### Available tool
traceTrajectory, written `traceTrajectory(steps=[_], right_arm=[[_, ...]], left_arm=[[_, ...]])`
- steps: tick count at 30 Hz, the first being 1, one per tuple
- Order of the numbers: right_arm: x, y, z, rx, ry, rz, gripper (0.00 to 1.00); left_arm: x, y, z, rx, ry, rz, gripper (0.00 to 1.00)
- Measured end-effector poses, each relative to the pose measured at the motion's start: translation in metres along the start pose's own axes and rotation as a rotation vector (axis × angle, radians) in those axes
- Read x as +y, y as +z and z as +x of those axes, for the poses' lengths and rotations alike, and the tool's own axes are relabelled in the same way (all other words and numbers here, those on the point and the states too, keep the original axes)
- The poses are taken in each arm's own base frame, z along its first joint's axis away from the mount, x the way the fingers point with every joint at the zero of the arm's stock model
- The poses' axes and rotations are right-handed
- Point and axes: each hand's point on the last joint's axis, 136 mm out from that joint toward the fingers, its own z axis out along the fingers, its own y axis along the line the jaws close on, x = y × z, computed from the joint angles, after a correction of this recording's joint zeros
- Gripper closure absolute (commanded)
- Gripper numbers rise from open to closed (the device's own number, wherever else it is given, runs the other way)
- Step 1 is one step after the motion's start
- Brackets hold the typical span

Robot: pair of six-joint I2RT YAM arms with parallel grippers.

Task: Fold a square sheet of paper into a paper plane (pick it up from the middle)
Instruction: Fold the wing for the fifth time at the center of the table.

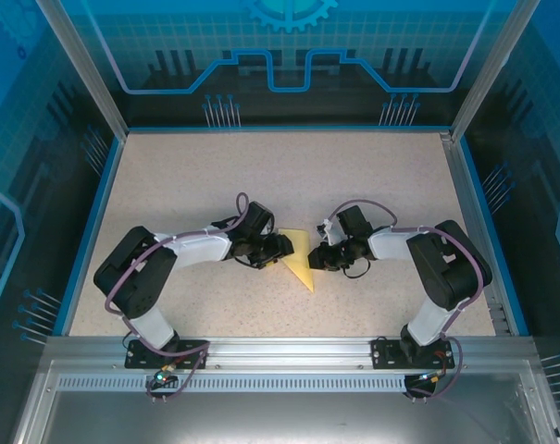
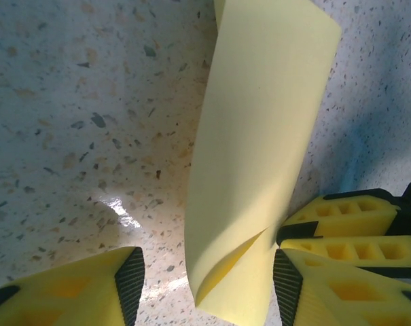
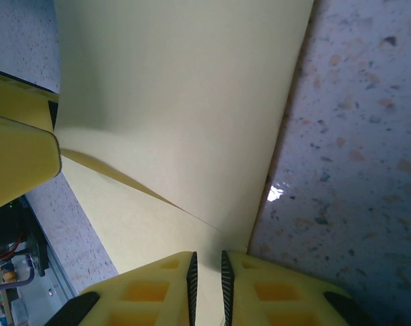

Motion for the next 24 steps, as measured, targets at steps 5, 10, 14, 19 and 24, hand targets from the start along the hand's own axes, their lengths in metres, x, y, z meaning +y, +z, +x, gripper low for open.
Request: traceTrajectory(steps=[5, 10, 14, 19, 24], right_arm=[[0.000, 0.000, 0.000, 0.000, 0.001, 0.000, 0.79], [0.000, 0.000, 0.000, -0.001, 0.003, -0.003, 0.77], [0.001, -0.001, 0.000, -0.003, 0.001, -0.003, 0.75], [0.002, -0.008, -0.004, -0.032, -0.024, 0.026, 0.65], [0.009, -0.032, -0.007, -0.132, -0.099, 0.075, 0.53]], left_arm=[[-0.008, 0.005, 0.003, 0.014, -0.002, 0.035, 0.63], [-0.017, 0.005, 0.005, 0.021, 0.010, 0.066, 0.79], [-0.024, 0.003, 0.002, 0.015, 0.023, 0.081, 0.89], [-0.030, 0.001, -0.001, 0.008, 0.030, 0.086, 0.97], [-0.033, 0.000, -0.002, 0.007, 0.030, 0.082, 0.99]])
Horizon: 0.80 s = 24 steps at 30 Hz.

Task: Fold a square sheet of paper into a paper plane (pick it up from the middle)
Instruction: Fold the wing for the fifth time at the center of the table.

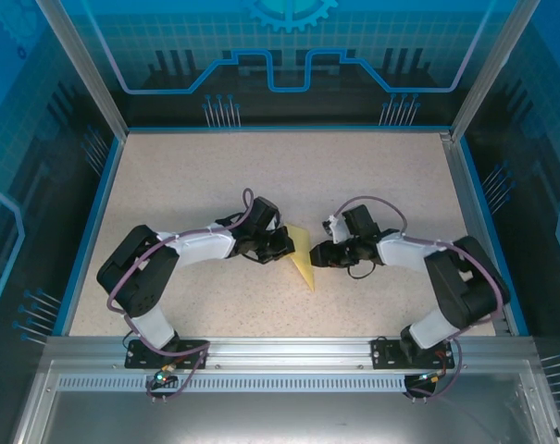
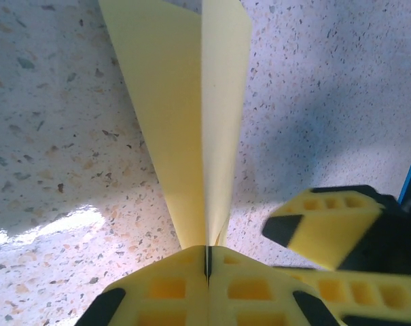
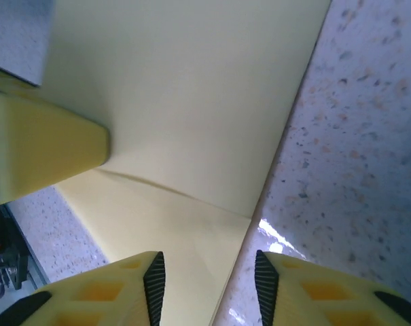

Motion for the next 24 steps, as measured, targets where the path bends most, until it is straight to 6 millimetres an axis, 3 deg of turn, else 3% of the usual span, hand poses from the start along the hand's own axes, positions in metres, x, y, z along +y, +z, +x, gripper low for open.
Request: traceTrajectory(steps=[6, 14, 18, 24], right_arm=[[0.010, -0.018, 0.011, -0.106, -0.160, 0.083, 0.47], [0.038, 0.001, 0.052, -0.126, -0.597, 0.166, 0.45], [0.047, 0.004, 0.044, -0.190, -0.755, 0.223, 0.48], [0.036, 0.025, 0.040, -0.152, -0.881, 0.332, 0.55]], left_arm=[[-0.005, -0.002, -0.002, -0.001, 0.002, 0.000, 0.99], [-0.008, -0.002, -0.004, 0.007, 0.019, -0.012, 0.99], [-0.006, -0.001, -0.003, 0.012, 0.020, -0.021, 0.99], [-0.005, 0.000, -0.003, 0.018, 0.018, -0.029, 0.98]])
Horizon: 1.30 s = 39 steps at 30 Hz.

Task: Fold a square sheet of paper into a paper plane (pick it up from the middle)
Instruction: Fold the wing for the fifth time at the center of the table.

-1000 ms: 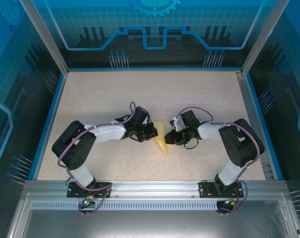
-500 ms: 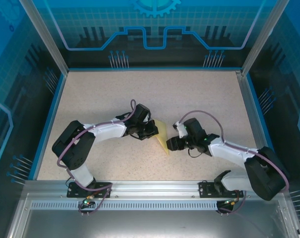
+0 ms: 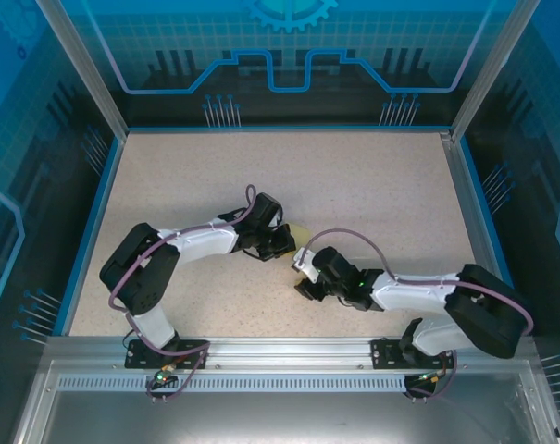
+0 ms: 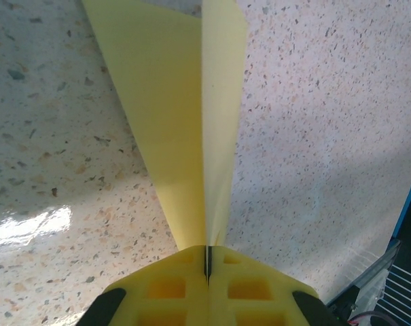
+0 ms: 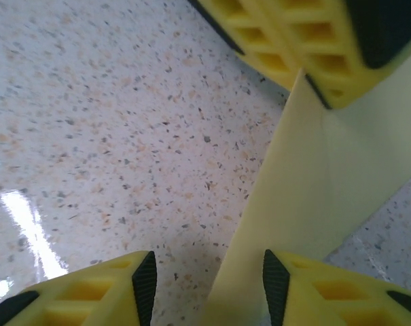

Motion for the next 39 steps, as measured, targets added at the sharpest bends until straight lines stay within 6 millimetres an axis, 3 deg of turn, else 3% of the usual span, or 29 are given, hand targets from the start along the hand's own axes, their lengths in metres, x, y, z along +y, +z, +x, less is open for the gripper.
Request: traceTrajectory(steps=[12, 15, 23, 39], right_arm=[[-0.014, 0.016, -0.003, 0.008, -0.084, 0.144, 0.67], [-0.018, 0.015, -0.004, 0.007, -0.090, 0.171, 0.66], [-0.023, 0.012, -0.007, -0.008, -0.110, 0.221, 0.52], [-0.031, 0.010, -0.013, -0.042, -0.150, 0.276, 0.65]], left_arm=[[-0.002, 0.001, -0.002, 0.000, 0.016, 0.000, 0.98], [-0.003, 0.001, -0.002, 0.000, 0.018, 0.000, 0.98], [-0.001, 0.001, -0.001, 0.004, 0.016, -0.006, 0.97], [0.001, 0.002, -0.002, 0.012, 0.014, -0.032, 0.94]])
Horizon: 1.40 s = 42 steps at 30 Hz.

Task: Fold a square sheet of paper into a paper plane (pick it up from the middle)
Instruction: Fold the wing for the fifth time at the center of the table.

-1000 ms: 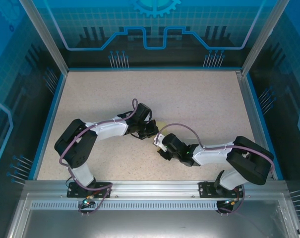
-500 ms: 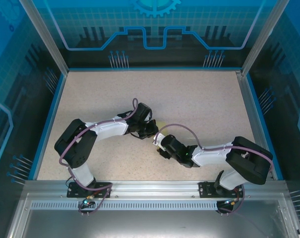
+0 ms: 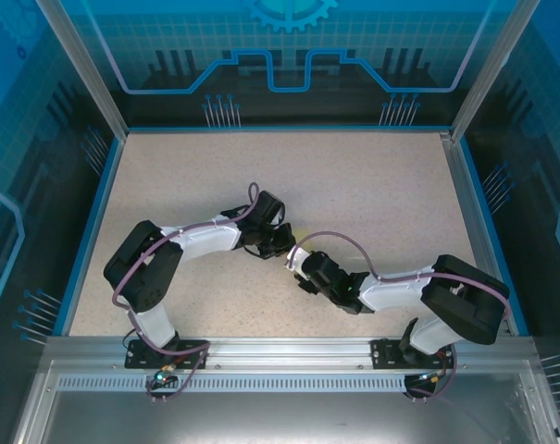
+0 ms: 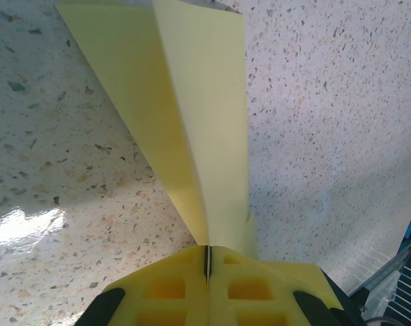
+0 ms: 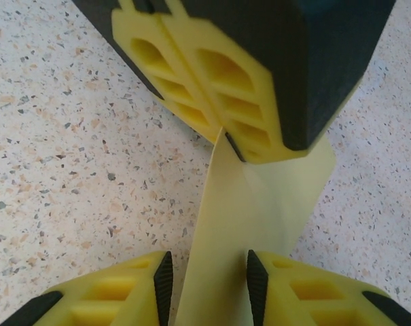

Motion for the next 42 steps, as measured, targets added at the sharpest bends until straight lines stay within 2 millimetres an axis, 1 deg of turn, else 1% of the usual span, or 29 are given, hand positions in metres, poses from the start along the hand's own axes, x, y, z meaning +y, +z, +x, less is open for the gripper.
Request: traceTrajectory(steps=[6, 10, 17, 19, 21, 23, 24, 26, 27, 29, 31, 33, 35, 39, 42], right_arm=[[-0.001, 0.003, 0.004, 0.016, -0.032, 0.012, 0.72], [-0.001, 0.004, 0.005, 0.019, -0.035, 0.017, 0.80], [0.000, 0.005, 0.006, 0.027, -0.025, 0.016, 0.92], [0.001, 0.007, 0.008, 0.034, -0.021, 0.015, 0.96], [0.002, 0.009, 0.008, 0.039, -0.010, 0.014, 0.97], [0.003, 0.009, 0.008, 0.039, 0.002, 0.010, 0.98], [0.003, 0.010, 0.006, 0.037, 0.014, 0.010, 0.99], [0.003, 0.010, 0.005, 0.036, 0.035, 0.009, 0.99], [0.003, 0.010, 0.001, 0.022, 0.053, 0.006, 0.99], [0.005, 0.010, -0.010, -0.008, 0.092, -0.010, 0.99], [0.007, 0.010, -0.022, -0.042, 0.134, -0.034, 0.98], [0.009, 0.008, -0.033, -0.077, 0.182, -0.060, 0.98], [0.011, 0.007, -0.035, -0.084, 0.217, -0.085, 0.98], [0.015, 0.012, -0.024, -0.040, 0.263, -0.123, 0.98], [0.022, 0.015, -0.016, -0.009, 0.276, -0.151, 0.98]], left_arm=[[-0.001, -0.001, 0.000, 0.004, 0.002, -0.006, 0.94], [0.001, -0.001, 0.001, 0.007, 0.010, -0.011, 0.93], [0.004, -0.001, 0.000, -0.003, 0.011, -0.028, 0.85], [0.006, -0.001, -0.001, -0.007, 0.009, -0.038, 0.81], [0.008, -0.002, -0.002, -0.014, 0.011, -0.050, 0.71], [0.011, -0.004, -0.003, -0.025, 0.006, -0.064, 0.64], [0.011, -0.006, -0.004, -0.036, 0.007, -0.069, 0.57], [0.010, -0.014, -0.008, -0.069, 0.007, -0.077, 0.50], [0.011, -0.020, -0.011, -0.099, 0.010, -0.085, 0.45], [0.015, -0.032, -0.015, -0.148, 0.008, -0.103, 0.42], [0.019, -0.046, -0.018, -0.199, 0.011, -0.124, 0.36], [0.023, -0.058, -0.019, -0.239, 0.013, -0.139, 0.35], [0.026, -0.071, -0.019, -0.277, 0.012, -0.141, 0.34], [0.021, -0.093, -0.021, -0.346, 0.004, -0.113, 0.34], [0.022, -0.099, -0.021, -0.370, 0.002, -0.108, 0.34]])
